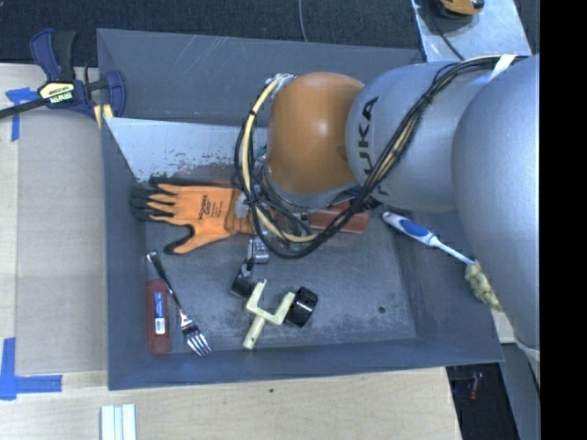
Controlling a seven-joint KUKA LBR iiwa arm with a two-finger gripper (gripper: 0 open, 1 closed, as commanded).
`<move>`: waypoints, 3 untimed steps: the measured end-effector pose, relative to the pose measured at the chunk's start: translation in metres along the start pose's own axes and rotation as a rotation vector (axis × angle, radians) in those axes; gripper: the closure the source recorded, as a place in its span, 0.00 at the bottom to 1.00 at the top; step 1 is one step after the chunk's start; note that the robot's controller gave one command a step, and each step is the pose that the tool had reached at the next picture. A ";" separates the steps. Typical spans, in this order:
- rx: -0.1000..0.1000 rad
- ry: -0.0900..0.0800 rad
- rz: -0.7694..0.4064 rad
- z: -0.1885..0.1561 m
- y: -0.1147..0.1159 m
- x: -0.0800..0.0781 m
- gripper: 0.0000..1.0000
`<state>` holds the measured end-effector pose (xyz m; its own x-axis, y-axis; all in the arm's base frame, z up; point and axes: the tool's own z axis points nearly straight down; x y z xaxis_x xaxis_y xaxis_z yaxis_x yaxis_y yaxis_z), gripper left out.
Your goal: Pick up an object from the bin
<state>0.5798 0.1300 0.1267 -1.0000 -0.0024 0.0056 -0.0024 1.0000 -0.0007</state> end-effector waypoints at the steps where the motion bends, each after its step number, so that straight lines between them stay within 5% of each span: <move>1: -0.002 -0.008 0.002 -0.005 0.000 -0.002 0.00; 2: -0.003 -0.012 0.076 0.020 -0.002 -0.016 0.00; 3: -0.001 -0.009 0.108 0.058 -0.022 -0.005 0.00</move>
Offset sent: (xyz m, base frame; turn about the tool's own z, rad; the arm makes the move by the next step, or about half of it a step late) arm 0.0260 -0.0045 -0.0567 0.1537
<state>0.5842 0.1079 0.0685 -0.9944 0.1059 -0.0031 0.1059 0.9944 0.0005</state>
